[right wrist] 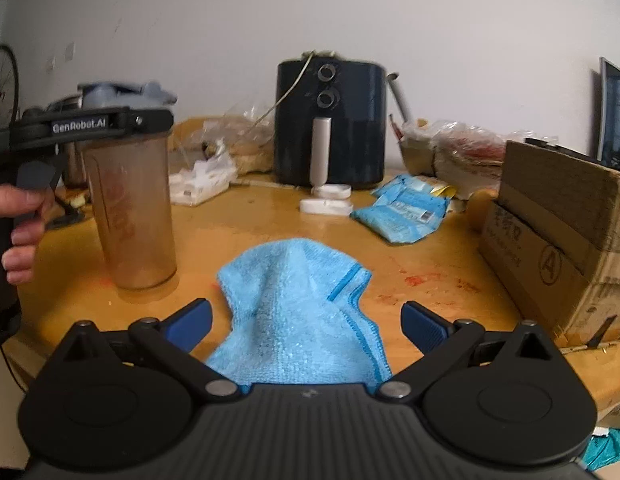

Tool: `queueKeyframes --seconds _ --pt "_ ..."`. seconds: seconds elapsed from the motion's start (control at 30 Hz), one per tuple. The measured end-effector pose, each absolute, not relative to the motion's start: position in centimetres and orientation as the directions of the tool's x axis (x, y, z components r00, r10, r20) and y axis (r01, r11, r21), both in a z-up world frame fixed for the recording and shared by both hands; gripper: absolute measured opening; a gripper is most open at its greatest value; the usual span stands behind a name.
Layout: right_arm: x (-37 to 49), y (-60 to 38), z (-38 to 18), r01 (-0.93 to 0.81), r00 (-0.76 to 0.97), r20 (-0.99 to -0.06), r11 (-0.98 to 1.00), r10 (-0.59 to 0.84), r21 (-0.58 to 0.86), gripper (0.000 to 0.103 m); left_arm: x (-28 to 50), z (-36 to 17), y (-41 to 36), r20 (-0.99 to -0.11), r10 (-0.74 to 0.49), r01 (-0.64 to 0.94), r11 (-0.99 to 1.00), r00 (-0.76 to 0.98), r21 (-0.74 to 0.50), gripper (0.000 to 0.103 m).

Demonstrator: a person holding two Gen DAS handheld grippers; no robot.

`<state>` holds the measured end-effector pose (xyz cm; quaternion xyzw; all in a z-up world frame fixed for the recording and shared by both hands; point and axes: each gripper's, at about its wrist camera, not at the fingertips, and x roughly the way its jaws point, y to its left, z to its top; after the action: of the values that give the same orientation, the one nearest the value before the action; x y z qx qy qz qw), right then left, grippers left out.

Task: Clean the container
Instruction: 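Close the right gripper on the light-blue cloth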

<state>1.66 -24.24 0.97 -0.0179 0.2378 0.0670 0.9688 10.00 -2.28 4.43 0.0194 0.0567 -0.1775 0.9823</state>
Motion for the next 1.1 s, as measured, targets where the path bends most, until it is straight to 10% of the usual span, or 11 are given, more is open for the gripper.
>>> queueKeyframes --seconds 0.77,1.1 --pt "8.7 -23.5 0.5 -0.166 0.771 -0.620 0.986 0.147 0.028 0.102 9.9 4.3 -2.3 -0.109 -0.347 0.351 0.936 0.931 0.013 0.095" --pt "9.5 -23.0 -0.1 -0.173 0.747 -0.649 0.985 0.144 0.019 0.059 10.2 4.2 -1.9 -0.120 -0.359 0.359 0.933 0.926 -0.022 0.095"
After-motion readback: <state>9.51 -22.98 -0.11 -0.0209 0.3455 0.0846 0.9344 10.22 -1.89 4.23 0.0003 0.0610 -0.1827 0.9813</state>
